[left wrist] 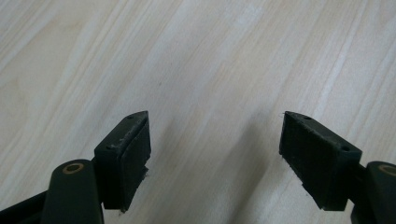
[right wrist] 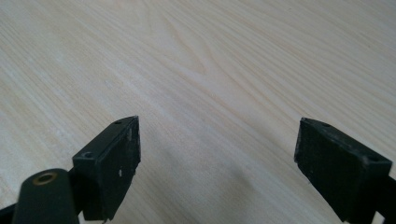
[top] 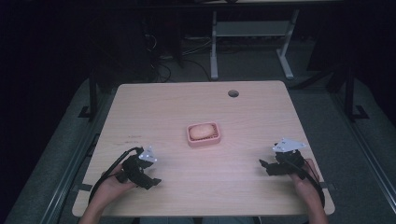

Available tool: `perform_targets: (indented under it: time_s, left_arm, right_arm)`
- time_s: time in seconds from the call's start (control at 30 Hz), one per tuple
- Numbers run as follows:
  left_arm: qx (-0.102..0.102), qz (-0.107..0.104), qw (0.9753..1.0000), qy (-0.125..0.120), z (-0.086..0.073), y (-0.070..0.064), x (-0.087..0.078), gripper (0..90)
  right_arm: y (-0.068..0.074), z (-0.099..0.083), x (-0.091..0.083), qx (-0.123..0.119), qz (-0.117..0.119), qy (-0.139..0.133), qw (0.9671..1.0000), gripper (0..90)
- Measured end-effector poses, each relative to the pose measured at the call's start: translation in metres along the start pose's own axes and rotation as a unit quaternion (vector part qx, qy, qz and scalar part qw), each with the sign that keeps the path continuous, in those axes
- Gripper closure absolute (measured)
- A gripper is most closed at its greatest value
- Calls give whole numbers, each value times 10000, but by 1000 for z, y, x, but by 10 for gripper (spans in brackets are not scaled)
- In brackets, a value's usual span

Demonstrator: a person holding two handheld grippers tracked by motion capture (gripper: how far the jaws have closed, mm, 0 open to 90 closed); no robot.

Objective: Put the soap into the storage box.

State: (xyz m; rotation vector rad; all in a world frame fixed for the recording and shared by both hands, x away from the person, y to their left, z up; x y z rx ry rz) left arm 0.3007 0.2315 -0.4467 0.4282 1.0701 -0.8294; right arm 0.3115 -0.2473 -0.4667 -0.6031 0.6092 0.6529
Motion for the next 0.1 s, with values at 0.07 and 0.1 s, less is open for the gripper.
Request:
perform_targets:
  time_s: [0.07, 0.1]
  left_arm:
    - [-38, 2, 10000, -23, -1, 1, -1, 247]
    - [-24, 23, 10000, -29, -2, 1, -1, 247]
  right_arm:
    - [0, 0, 1, -8, 16, 7, 10000, 139]
    - [0, 0, 1, -8, 16, 7, 10000, 139]
Point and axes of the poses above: each handheld gripper's, and its own axes: x roughly forward along the jaws, z roughly out of its top, y roughly to its left, the point moved 1 cm from there along x, roughly forward along the jaws, and after that the axes turned 12 degrees about -x, right-handed, at the moved point
